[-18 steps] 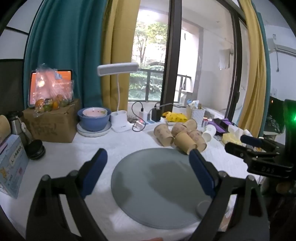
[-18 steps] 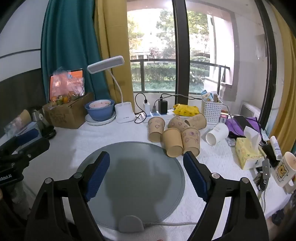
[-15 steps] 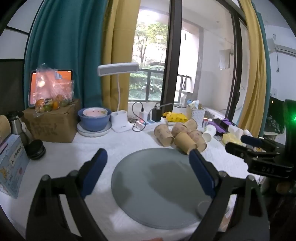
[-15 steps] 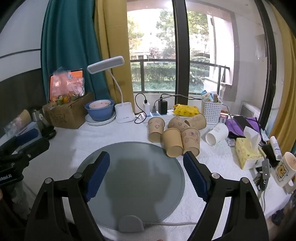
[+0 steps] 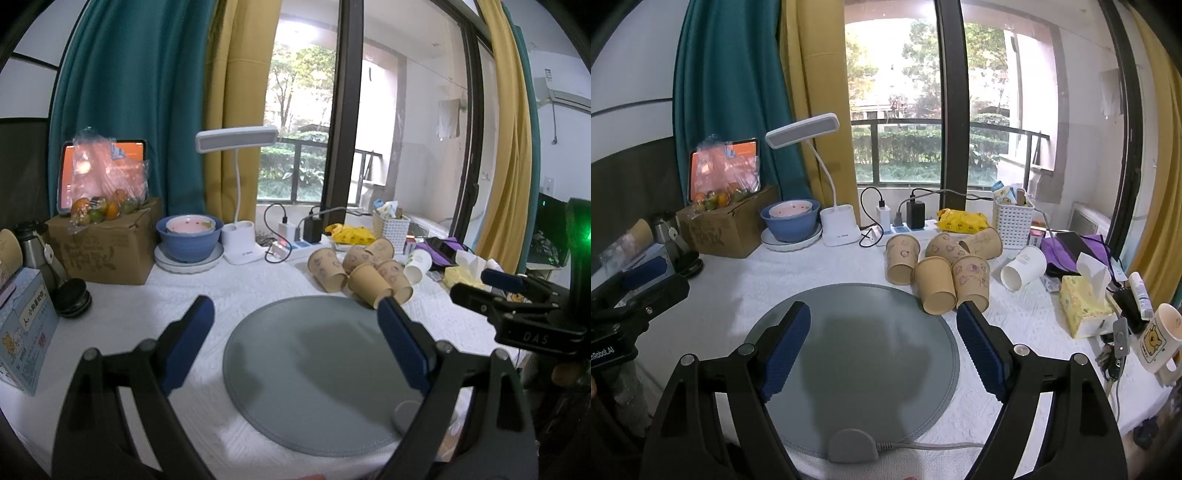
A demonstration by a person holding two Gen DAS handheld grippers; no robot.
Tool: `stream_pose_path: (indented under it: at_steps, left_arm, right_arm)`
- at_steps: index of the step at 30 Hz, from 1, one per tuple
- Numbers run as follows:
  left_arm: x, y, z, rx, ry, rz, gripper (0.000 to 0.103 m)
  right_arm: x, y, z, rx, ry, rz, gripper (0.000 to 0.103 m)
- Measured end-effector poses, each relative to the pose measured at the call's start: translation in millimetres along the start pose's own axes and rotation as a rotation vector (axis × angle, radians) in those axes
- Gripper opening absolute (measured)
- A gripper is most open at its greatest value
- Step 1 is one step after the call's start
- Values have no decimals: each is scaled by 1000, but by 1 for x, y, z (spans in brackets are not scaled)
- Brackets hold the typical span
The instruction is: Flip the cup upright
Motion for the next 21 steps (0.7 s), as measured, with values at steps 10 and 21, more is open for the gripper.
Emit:
stream_pose_path:
  at_steps: [10,21]
  left_arm:
    - [0,0,1,0,1,-1,91]
    - [0,0,1,0,1,-1,91]
  right_arm:
    - [-1,0,0,0,1,-1,84]
    - [-1,-1,0,-1,1,-2,84]
Point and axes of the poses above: each gripper's, at about its wrist camera, not at the fingertips, and x roughly the way its jaws point, z to its left, y to its underside, the point moved 4 cm from there along x, roughly the way its jaws point, and after that the axes turned 13 degrees about -x, right-handed, at the moved point
